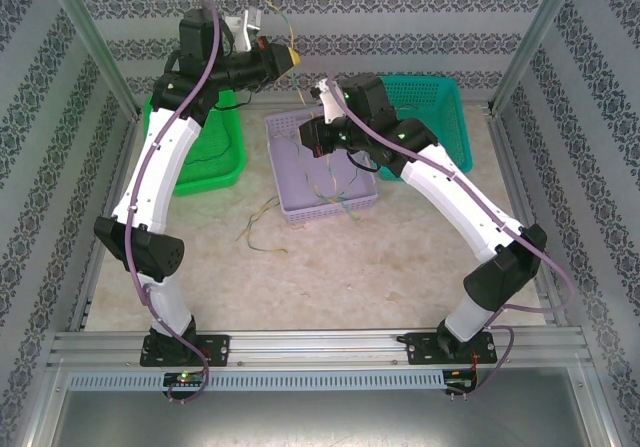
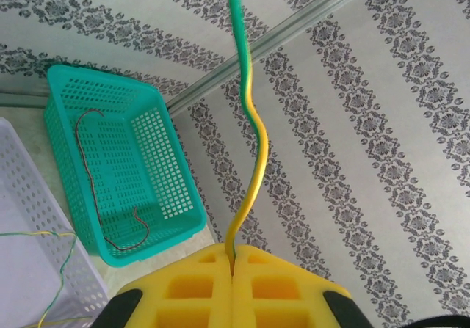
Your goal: Untangle the cables
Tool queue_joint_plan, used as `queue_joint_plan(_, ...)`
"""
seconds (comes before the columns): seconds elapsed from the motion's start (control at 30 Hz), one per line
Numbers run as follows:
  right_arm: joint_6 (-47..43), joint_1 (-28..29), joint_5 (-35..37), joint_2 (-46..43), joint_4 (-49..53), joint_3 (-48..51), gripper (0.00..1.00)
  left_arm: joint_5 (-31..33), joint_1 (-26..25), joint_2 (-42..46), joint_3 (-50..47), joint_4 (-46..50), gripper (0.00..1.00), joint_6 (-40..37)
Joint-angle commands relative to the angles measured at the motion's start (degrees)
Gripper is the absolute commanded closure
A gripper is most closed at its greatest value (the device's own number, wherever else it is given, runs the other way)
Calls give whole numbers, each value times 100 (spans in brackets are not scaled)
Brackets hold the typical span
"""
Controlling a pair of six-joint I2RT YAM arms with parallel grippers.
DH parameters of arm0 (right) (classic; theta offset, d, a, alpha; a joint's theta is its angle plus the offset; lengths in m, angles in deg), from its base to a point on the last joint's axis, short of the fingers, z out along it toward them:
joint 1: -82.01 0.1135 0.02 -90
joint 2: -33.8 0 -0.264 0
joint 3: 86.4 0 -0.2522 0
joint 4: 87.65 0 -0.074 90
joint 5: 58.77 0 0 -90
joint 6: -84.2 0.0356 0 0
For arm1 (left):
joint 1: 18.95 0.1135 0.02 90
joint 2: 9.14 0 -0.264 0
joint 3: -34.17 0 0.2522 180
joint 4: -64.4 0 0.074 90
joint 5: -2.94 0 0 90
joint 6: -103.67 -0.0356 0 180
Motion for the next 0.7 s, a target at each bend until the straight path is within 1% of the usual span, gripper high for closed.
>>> queue_joint_plan(0.0, 215, -170, -70, -245, -272, 124, 100, 417, -46, 114, 197, 177, 53, -29)
queue_joint_plan(0.07, 350, -314, -135, -347, -358, 246, 100, 1034, -58, 315, 139, 389, 33, 31)
queue_joint_plan(0.1, 417, -387, -181, -393, -430, 307, 100, 1286, -55, 445, 56, 448, 26, 56)
queue_joint_plan(0.2, 666, -659, -316, -525, -627, 481, 100, 1875, -55, 942, -476, 482, 18, 238)
queue_joint_plan(0.27, 775, -824, -389, -557, -647, 479, 100, 1990, -54, 1270, -969, 573, 18, 355)
queue_joint_plan(0.3, 809, -887, -403, -558, -636, 460, 100, 1928, -66, 1403, -1228, 571, 19, 406)
queue_joint_plan(0.37, 909, -1017, -321, -528, -530, 376, 100, 1725, -131, 1725, -1997, 499, 26, 547)
queue_joint_plan(0.43, 1045, -1127, -279, -490, -503, 300, 100, 1596, -369, 2036, -2851, 185, 33, 725)
queue_joint_plan(0.5, 1180, -1183, -204, -432, -490, 228, 100, 1591, -733, 2279, -3610, -233, 36, 945)
queue_joint_plan(0.57, 1245, -1193, -172, -338, -475, 106, 100, 1666, -1191, 2418, -4188, -730, 36, 1223)
queue_joint_plan(0.67, 1401, -1195, -114, -222, -466, -33, 100, 1857, -1724, 2360, -4584, -1342, 29, 1571)
